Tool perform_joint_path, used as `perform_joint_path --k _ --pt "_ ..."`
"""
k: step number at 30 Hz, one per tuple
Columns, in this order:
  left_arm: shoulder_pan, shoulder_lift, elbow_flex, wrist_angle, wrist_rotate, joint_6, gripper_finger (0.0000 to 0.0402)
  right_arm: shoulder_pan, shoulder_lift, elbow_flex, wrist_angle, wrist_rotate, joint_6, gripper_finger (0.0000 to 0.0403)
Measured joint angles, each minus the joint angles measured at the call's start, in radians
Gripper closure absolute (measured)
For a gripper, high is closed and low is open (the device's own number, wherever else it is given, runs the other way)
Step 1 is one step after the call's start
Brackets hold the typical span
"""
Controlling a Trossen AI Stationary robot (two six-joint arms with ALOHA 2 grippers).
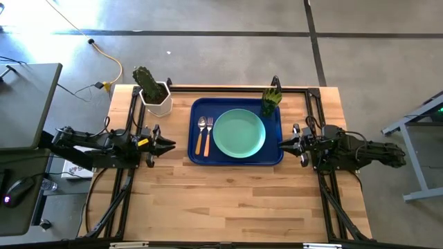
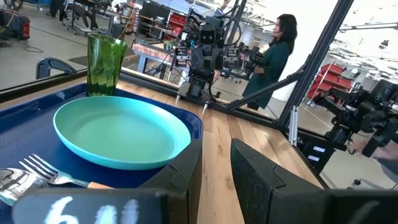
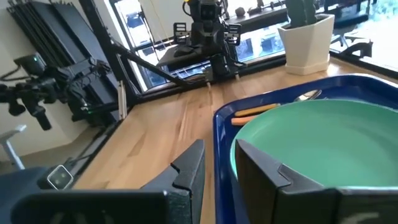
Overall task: Pick and place plate/cup/fork/spoon on tray
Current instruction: Return to Home Position
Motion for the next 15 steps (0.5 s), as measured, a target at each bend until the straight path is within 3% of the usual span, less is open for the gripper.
perform_joint_path --k 8,15 --pt "0.000 0.000 0.000 0.000 0.000 0.000 0.0328 0.000 0.000 0.000 0.000 0.000 0.106 0.0323" --pt "0.000 0.000 0.000 0.000 0.000 0.000 0.0328 0.000 0.000 0.000 -0.001 0.000 0.104 0.0323"
